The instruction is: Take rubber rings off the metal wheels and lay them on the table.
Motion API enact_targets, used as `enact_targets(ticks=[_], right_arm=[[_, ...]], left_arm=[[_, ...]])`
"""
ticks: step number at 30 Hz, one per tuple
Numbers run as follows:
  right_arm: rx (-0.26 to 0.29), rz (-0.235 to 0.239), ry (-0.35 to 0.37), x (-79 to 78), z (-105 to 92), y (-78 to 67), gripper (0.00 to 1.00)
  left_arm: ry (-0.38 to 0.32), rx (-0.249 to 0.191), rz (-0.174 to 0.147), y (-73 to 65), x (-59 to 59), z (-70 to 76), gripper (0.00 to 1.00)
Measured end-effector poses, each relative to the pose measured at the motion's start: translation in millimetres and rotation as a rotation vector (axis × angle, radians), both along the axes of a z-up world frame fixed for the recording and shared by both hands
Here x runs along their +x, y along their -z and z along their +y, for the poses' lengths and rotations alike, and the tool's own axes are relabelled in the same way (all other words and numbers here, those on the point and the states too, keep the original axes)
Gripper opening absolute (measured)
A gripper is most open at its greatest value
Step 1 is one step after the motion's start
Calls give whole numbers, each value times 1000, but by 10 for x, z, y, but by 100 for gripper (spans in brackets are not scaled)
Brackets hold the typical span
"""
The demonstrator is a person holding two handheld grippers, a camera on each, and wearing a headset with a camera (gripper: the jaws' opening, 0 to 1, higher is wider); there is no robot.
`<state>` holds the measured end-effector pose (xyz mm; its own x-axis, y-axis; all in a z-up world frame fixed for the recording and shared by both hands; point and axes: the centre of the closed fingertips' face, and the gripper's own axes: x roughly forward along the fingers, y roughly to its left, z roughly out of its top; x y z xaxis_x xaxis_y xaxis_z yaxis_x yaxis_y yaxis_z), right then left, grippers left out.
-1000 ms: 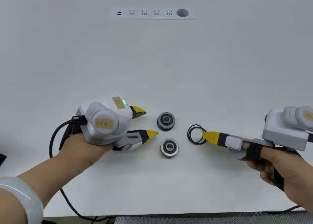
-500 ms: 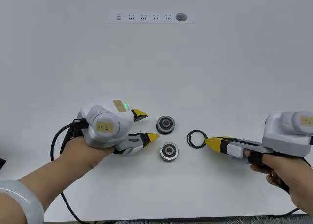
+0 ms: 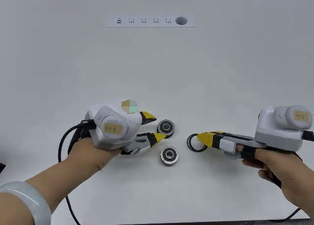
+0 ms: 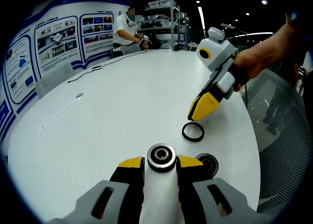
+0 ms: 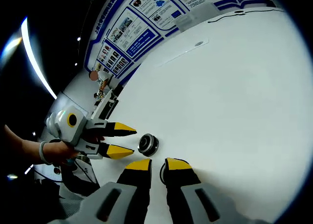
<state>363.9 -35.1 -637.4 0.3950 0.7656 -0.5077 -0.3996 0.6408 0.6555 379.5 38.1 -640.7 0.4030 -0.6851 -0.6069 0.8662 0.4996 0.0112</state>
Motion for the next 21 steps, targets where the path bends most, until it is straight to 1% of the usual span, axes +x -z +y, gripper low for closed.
enact_targets(ticks=[3, 9, 13, 21], right_arm=[[13, -2, -17, 20, 93, -15, 12], [27, -2, -37, 47, 201, -21, 12], [30, -1, -44, 70, 224, -8, 12], [33, 3, -54, 91, 273, 12, 12]], left_arm=[[5, 2, -4, -8, 23, -39, 25], [18, 18, -4, 21, 38, -91, 21], [31, 37, 0, 58, 34, -112, 20], [41, 52, 11, 103, 37, -126, 17]])
